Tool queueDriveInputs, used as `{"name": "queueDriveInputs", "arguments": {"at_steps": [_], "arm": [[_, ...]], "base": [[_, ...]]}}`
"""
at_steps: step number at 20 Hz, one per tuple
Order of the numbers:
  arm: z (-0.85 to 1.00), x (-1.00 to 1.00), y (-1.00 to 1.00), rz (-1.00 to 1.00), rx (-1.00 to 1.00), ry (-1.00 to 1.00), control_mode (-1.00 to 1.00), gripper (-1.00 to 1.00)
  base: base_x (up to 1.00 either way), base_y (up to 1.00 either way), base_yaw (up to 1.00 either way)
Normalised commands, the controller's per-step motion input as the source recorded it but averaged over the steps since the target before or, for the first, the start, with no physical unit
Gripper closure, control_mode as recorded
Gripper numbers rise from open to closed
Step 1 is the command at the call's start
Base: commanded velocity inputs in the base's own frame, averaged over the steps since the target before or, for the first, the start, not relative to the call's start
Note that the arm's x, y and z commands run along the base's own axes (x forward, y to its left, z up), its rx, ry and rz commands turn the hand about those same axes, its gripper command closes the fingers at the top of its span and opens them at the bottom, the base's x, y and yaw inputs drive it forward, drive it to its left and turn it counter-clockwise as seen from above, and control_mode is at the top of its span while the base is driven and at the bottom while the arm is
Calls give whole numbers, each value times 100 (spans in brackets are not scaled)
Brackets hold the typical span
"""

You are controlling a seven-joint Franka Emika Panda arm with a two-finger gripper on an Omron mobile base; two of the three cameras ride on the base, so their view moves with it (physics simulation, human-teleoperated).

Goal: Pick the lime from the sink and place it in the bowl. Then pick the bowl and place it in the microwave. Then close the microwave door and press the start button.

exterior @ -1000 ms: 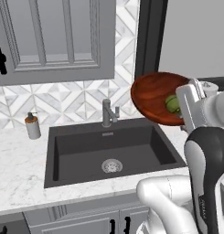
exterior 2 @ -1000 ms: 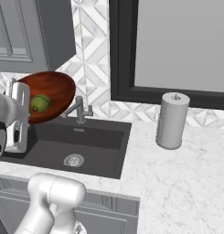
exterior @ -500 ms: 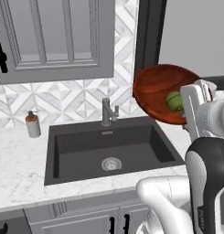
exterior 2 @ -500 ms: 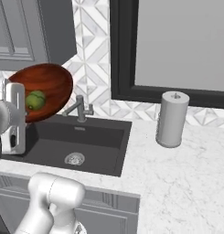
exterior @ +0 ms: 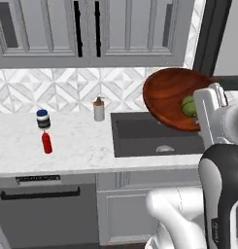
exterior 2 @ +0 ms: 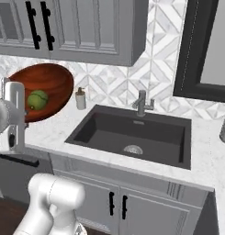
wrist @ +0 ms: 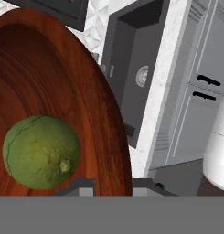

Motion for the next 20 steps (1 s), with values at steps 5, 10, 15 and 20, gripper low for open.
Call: {"name": "queueDriveInputs", "arguments": {"at_steps": [5,10,15,20], "arm": [[0,0,0,0,0,0,100,100],[0,0,0,0,0,0,100,100],[0,0,0,0,0,0,100,100],[0,0,0,0,0,0,100,100]], "base": [[-1,98,69],[0,54,87],[0,26,93],[0,15,97]]}}
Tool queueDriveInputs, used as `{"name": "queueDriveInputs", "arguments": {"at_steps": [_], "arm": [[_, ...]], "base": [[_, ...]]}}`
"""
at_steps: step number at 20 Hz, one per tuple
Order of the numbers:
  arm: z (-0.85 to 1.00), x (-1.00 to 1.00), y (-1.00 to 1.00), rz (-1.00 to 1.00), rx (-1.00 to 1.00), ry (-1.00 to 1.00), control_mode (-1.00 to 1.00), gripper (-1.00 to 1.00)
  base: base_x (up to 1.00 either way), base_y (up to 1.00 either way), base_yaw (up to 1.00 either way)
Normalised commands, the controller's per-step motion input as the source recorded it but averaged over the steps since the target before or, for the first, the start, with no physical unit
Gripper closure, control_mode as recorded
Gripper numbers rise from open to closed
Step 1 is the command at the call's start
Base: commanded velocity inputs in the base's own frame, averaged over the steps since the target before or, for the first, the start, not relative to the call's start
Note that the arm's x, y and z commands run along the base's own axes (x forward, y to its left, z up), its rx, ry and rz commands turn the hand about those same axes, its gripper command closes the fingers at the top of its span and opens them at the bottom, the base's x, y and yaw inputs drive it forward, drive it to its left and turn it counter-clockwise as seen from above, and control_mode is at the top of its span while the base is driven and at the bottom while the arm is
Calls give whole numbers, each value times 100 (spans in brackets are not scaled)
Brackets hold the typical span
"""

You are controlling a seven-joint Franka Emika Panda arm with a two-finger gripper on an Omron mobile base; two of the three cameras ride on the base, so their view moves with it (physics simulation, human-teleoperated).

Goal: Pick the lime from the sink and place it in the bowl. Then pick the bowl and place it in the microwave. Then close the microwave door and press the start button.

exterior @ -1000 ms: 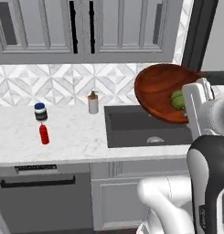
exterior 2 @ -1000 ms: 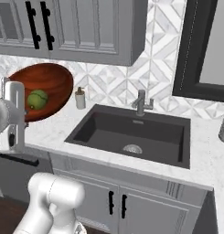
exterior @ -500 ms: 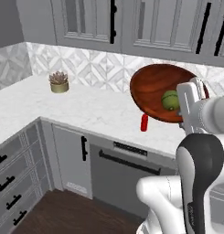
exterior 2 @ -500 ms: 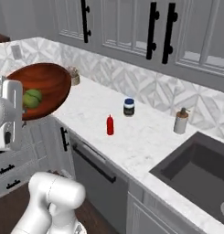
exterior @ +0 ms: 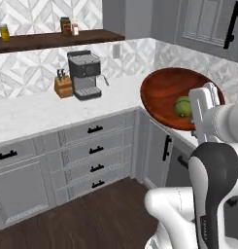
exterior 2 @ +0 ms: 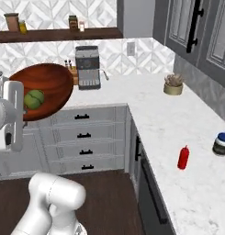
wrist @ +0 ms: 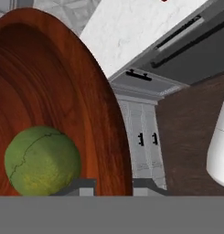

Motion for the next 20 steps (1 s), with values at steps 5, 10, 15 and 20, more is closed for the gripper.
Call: {"name": "queueDriveInputs", "arguments": {"at_steps": [5,10,15,20], "arm": [[0,0,0,0,0,0,100,100],[0,0,0,0,0,0,100,100],[0,0,0,0,0,0,100,100],[0,0,0,0,0,0,100,100]], "base": [[0,10,99],[0,2,100],[0,0,100],[0,3,100]]}}
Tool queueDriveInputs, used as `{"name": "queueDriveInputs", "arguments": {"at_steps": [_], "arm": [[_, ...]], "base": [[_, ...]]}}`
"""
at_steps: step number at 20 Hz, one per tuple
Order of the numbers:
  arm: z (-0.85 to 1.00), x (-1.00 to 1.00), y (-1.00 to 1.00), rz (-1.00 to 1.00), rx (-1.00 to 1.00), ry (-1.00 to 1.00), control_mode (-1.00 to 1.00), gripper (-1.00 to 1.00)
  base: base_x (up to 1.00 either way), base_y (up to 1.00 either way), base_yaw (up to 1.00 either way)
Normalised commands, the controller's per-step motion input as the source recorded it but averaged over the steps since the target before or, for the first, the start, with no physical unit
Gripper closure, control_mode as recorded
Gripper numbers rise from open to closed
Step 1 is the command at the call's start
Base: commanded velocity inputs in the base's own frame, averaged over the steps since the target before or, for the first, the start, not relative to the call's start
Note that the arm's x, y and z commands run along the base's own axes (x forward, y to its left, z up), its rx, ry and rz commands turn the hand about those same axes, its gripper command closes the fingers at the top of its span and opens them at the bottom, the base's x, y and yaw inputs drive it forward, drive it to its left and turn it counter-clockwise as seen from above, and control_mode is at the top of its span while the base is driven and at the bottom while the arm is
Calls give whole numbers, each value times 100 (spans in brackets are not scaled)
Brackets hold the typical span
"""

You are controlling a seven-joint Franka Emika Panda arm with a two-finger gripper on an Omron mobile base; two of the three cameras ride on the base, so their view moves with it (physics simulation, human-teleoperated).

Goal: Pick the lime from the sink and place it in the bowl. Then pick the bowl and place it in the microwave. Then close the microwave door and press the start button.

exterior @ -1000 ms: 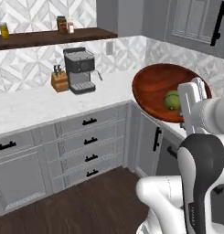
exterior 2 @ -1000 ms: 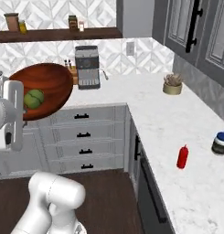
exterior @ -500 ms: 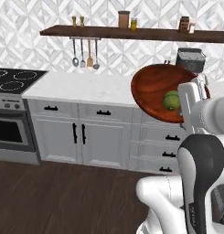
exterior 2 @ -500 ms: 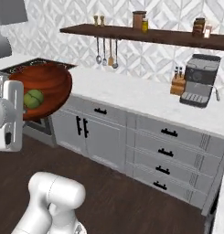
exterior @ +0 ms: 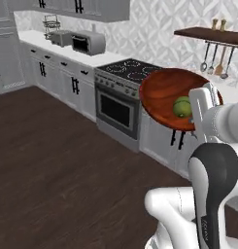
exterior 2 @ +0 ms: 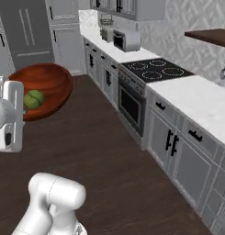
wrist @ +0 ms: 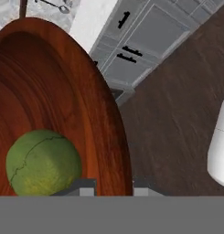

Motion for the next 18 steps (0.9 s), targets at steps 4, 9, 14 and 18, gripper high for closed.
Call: {"name": "queueDriveInputs", "arguments": {"at_steps": [4,9,14,18], "arm": [[0,0,0,0,0,0,100,100],[0,0,0,0,0,0,100,100],[0,0,0,0,0,0,100,100],[0,0,0,0,0,0,100,100]], "base": [[8,0,100],[95,-13,72],[100,-25,59],[100,-49,53]]}}
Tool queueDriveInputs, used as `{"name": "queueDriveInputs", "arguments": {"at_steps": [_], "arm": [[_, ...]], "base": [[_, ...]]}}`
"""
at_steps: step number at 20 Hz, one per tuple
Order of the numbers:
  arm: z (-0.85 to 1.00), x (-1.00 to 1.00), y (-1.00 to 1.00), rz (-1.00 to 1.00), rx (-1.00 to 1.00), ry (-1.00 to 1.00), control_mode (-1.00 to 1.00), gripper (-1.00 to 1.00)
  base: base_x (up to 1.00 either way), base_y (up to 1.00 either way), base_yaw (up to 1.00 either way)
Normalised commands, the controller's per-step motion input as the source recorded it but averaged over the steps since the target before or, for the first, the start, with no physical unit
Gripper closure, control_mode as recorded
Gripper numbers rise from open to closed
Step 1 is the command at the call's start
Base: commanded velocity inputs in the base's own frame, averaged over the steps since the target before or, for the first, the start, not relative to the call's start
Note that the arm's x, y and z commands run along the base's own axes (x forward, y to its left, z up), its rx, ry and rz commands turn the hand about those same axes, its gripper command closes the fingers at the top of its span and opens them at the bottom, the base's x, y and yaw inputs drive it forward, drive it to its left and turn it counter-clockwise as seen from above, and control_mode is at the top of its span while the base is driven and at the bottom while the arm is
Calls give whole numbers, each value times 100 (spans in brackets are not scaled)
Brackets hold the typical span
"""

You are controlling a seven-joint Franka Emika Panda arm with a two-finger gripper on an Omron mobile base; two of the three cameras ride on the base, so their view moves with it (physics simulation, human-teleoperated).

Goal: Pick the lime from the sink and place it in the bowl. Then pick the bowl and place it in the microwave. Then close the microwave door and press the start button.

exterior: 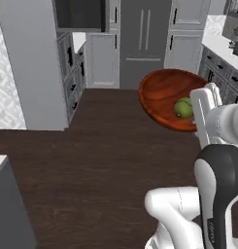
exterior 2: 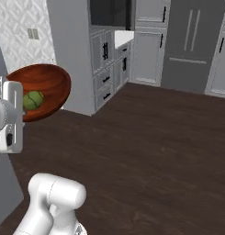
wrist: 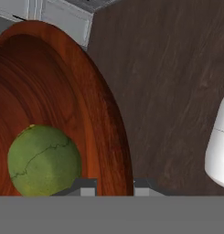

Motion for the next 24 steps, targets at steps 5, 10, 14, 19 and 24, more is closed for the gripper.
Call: {"name": "queueDriveInputs", "arguments": {"at_steps": [5,10,14,19,24], "arm": [[0,0,0,0,0,0,100,100],[0,0,0,0,0,0,100,100],[0,0,0,0,0,0,100,100],[0,0,0,0,0,0,100,100],[0,0,0,0,0,0,100,100]], "base": [[100,-84,46],[100,-90,45],[89,-98,42],[55,-100,38],[22,-100,36]]}}
